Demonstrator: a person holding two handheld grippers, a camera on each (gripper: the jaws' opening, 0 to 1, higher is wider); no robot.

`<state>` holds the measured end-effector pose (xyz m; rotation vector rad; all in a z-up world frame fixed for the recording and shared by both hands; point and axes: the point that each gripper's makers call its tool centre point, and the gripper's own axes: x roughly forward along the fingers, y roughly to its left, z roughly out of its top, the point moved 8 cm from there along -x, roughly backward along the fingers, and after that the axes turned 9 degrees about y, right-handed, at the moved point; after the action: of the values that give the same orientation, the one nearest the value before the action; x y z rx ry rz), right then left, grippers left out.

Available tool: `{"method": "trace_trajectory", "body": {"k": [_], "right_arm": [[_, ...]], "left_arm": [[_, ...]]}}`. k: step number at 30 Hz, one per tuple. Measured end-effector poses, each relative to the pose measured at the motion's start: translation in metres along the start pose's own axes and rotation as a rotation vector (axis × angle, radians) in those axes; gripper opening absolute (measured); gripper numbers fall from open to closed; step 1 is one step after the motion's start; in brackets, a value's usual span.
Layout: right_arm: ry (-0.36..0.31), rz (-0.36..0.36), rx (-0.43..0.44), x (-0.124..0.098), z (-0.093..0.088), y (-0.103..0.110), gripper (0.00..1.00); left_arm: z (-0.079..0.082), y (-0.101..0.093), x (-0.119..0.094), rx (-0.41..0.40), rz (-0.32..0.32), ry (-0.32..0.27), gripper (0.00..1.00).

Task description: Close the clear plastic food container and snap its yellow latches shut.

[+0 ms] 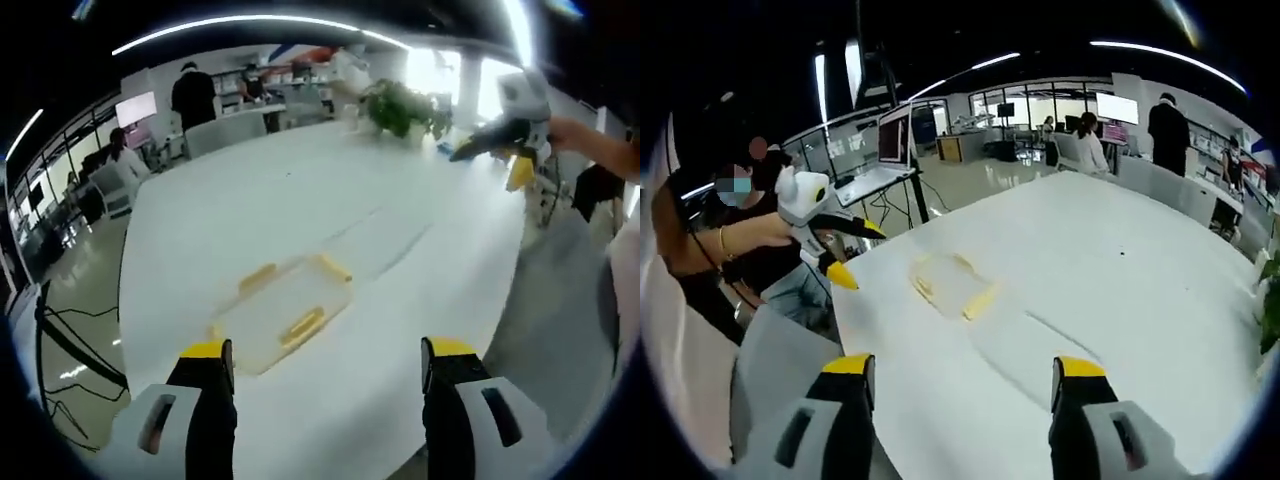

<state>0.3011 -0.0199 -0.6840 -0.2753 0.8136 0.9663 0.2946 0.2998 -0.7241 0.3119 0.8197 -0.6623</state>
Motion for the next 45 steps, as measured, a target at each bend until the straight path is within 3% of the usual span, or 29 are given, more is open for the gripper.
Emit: {"method": "trace_trajectory", "body": {"k": [11,20,32,37,45], "right_arm": [[0.073,0.070,-0.133,0.044,0.028,-0.001,0.70],[0.104,0.099,-0.191,0.070,0.047,-0.008,0.70],[0.145,0.136,-0.241,0.092,0.052,-0.009,0.66],[0.175,0.151,-0.274,0.106,0.053,-0.006,0.66],[0.201,0.188,-0.323,0.133,0.062,0.000,0.65]], "left_arm": [[-0.011,0.023,0.024,0.059,-0.048,0.067,0.76],[-0.012,0.043,0.032,0.102,-0.065,0.100,0.76],[-0.011,0.064,0.040,0.188,-0.048,0.165,0.75],[-0.013,0.072,0.044,0.243,-0.043,0.209,0.75],[-0.012,0.081,0.053,0.313,-0.036,0.231,0.73]]}}
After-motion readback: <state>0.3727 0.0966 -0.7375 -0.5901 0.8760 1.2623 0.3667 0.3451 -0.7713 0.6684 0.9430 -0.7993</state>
